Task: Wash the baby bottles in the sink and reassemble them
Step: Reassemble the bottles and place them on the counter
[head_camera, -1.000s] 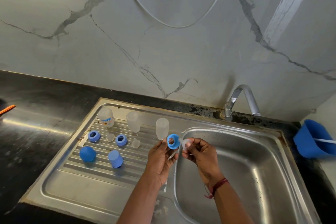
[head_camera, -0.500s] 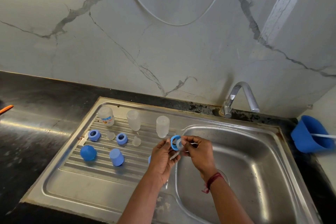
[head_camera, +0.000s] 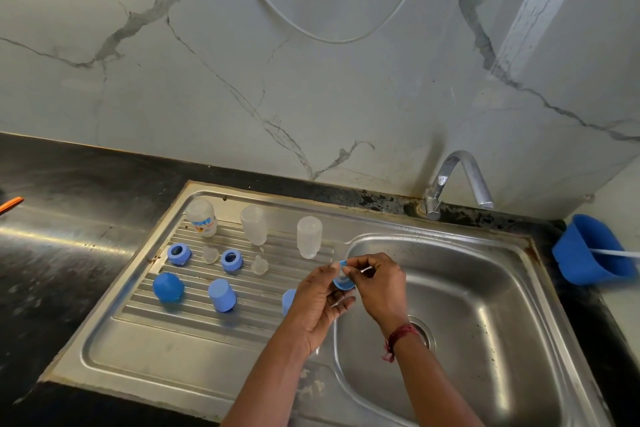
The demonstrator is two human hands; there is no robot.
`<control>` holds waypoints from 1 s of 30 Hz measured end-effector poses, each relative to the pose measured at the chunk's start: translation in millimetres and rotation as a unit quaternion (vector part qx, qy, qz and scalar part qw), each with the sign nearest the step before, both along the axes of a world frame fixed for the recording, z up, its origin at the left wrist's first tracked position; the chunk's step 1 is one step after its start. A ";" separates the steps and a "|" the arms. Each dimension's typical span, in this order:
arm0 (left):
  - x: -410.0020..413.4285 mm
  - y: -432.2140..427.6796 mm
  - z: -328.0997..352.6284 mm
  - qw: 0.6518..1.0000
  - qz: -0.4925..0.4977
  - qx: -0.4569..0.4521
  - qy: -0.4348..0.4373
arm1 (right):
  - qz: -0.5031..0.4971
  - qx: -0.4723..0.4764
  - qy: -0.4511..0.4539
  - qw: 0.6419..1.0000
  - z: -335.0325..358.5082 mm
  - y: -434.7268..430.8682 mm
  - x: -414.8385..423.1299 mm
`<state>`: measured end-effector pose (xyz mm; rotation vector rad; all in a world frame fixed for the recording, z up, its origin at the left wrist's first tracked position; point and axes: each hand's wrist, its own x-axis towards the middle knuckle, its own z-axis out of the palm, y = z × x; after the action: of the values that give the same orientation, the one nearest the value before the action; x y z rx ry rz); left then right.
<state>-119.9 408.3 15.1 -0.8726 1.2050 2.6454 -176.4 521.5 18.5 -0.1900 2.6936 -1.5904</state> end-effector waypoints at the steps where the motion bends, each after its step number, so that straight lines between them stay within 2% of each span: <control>1: -0.1 0.0 -0.2 1.000 -0.009 -0.009 0.002 | 0.000 0.004 -0.002 1.000 -0.3 0.5 -0.5; 5: -2.2 -0.9 -1.3 0.999 -0.008 -0.035 0.013 | 0.003 -0.027 -0.033 0.999 -3.5 2.2 -2.3; 9: -2.7 -0.3 2.7 0.997 -0.001 -0.078 0.031 | 0.012 -0.107 -0.098 0.989 -3.6 3.9 -1.2; 16: -2.9 2.2 3.2 0.989 -0.003 -0.146 0.039 | 0.063 -0.090 -0.122 0.986 3.4 4.4 -1.8; 21: -3.3 1.7 1.9 0.987 -0.006 -0.160 0.028 | 0.093 -0.039 -0.082 0.992 6.3 4.1 0.1; 30: -3.9 7.7 3.2 0.981 -0.010 -0.191 0.018 | 0.080 0.049 0.016 0.995 0.9 -1.9 5.2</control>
<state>-123.7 416.0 18.3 -0.8546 1.7582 2.4617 -171.2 519.6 19.3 -0.4218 2.6943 -1.4208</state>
